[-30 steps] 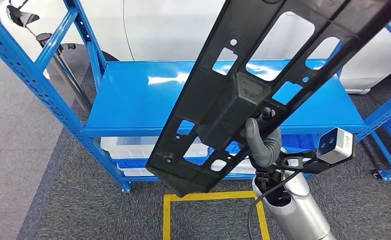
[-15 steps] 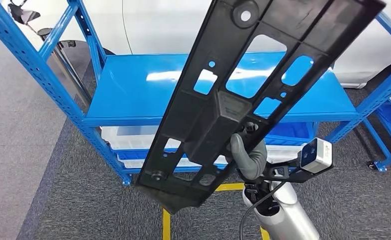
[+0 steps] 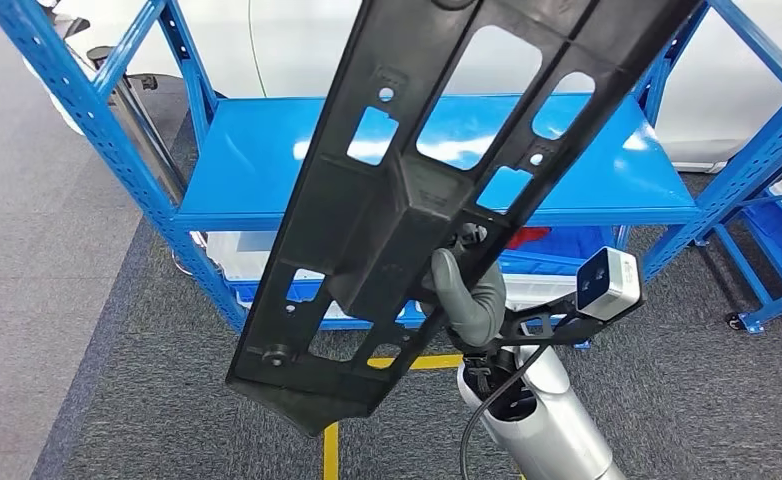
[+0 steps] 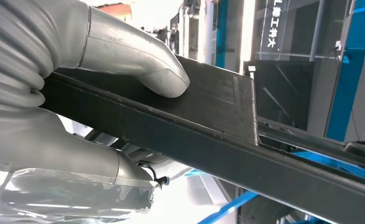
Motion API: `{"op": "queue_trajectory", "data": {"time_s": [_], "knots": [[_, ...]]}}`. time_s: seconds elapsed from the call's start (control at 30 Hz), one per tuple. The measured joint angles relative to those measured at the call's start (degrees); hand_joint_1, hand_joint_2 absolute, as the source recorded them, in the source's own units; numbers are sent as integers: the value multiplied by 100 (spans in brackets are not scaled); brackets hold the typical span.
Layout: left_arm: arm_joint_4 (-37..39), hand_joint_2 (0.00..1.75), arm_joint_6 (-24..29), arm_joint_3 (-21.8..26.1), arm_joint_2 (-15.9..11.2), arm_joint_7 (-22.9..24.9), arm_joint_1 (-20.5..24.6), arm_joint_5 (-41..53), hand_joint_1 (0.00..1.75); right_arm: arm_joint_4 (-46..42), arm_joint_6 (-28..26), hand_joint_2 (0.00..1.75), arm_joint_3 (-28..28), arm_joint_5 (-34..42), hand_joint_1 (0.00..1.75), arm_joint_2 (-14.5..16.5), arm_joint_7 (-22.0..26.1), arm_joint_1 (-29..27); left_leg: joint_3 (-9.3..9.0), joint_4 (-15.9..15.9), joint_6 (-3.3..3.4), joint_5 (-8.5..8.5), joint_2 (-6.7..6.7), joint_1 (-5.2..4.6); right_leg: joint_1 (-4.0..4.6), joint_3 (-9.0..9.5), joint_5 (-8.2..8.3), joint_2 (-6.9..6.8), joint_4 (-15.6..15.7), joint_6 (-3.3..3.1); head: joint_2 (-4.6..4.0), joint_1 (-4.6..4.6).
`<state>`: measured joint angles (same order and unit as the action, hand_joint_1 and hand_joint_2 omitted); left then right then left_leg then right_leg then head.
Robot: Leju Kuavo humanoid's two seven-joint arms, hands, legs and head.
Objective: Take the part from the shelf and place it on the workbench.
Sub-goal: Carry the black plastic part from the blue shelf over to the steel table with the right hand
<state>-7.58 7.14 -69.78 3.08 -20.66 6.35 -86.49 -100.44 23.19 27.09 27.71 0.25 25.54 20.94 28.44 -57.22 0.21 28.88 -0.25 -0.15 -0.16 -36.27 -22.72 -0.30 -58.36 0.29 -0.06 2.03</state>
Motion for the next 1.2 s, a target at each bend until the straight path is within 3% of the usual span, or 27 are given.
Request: {"op": "queue_trajectory", "data": {"time_s": [0.07,0.13,0.2,0.23,0.27,0.3,0.37,0.43,0.47,0.57,0.63,0.7,0.73,0.77,0.8,0.87,0.93,1.0,1.07,1.13,1.2], "knots": [[-2,175,-122,-63,4,-34,-5,227,0,-110,-117,175,-179,-105,175,-137,129,-156,51,50,81,-105,14,19,-12,-32,-58,9,-45,73,-1,-1],[-11,175,-219,-181,9,3,26,457,0,-269,-235,175,-432,-297,175,-326,347,-457,148,93,162,-226,27,45,-23,-181,-473,26,-459,126,-1,-2],[-23,175,-287,-311,16,125,85,622,0,-436,-317,175,-702,-506,175,-479,528,-820,293,82,195,-326,23,31,-27,-414,-972,31,-1204,162,-1,-3],[-27,175,-315,-367,20,199,120,667,0,-509,-349,175,-810,-604,175,-525,572,-979,369,67,191,-369,25,24,-28,-478,-1077,31,-1492,174,0,-3],[-28,175,-343,-417,22,274,158,695,0,-573,-379,175,-891,-689,175,-554,585,-1100,447,45,184,-408,32,21,-28,-462,-1063,31,-1617,181,1,-3],[-28,175,-369,-452,21,338,198,699,0,-620,-412,175,-938,-751,175,-567,554,-1167,524,17,171,-443,45,19,-29,-333,-940,30,-1517,184,1,-3],[-28,175,-411,-490,20,423,277,661,0,-662,-464,175,-967,-799,175,-574,422,-1155,665,-54,135,-501,72,17,-41,193,-692,30,-795,178,0,-3],[-28,175,-432,-500,20,443,335,592,0,-660,-483,175,-964,-757,175,-573,278,-1035,758,-115,87,-558,83,2,-27,614,-655,45,-139,124,1,-2],[-28,175,-431,-503,19,433,347,551,0,-648,-470,175,-962,-705,175,-573,224,-957,783,-127,61,-594,84,-6,-14,679,-687,54,-8,85,1,-2],[-28,175,-402,-504,15,364,321,443,0,-564,-389,175,-943,-533,175,-562,141,-696,841,-164,-30,-621,67,-7,-21,603,-581,39,23,-53,-1,-2],[-28,175,-375,-504,11,327,297,408,0,-478,-349,175,-920,-474,175,-545,119,-537,970,-505,-102,-269,48,9,-44,510,-473,13,46,-145,-1,-2],[-28,175,-351,-504,11,304,291,395,0,-393,-338,175,-900,-443,175,-530,117,-446,1179,-1224,-162,256,44,32,-33,382,-370,0,41,-185,0,-2],[-28,175,-341,-504,11,295,290,394,0,-352,-333,175,-894,-431,175,-526,124,-428,1248,-1554,-181,407,45,41,-27,312,-317,-6,36,-186,0,-2],[-28,175,-335,-504,11,287,290,394,0,-315,-325,175,-889,-425,175,-526,138,-421,1242,-1736,-190,434,45,45,-21,240,-265,-11,31,-183,0,-2],[-28,175,-331,-504,11,281,290,396,0,-283,-313,175,-885,-421,175,-526,160,-421,1137,-1712,-187,350,45,47,-18,171,-215,-14,25,-176,0,-2],[-28,175,-327,-504,11,275,297,406,0,-240,-288,175,-882,-425,175,-526,227,-430,625,-1069,-141,70,42,46,-11,57,-122,-12,13,-154,1,-2],[-28,175,-325,-504,5,272,317,426,0,-221,-273,175,-882,-445,175,-526,296,-443,100,-273,-71,-4,32,21,3,-16,-36,-10,9,-104,1,-2],[-28,175,-325,-504,1,272,331,441,0,-208,-267,175,-880,-480,175,-526,338,-465,-39,50,-12,29,26,-15,0,-49,44,-13,24,-36,0,-2],[-28,175,-327,-504,3,278,331,446,0,-198,-261,175,-878,-505,175,-526,354,-499,8,98,54,-46,35,-6,-10,-78,65,-6,23,33,-1,-2],[-28,175,-331,-504,4,285,333,446,0,-193,-252,175,-879,-512,175,-526,357,-526,66,132,128,-150,56,23,-21,-202,-220,9,-263,89,-1,-3],[-28,175,-331,-504,4,289,331,439,0,-179,-243,175,-880,-513,175,-526,359,-544,171,128,160,-237,70,26,-45,-447,-722,16,-973,134,0,-3]]}}
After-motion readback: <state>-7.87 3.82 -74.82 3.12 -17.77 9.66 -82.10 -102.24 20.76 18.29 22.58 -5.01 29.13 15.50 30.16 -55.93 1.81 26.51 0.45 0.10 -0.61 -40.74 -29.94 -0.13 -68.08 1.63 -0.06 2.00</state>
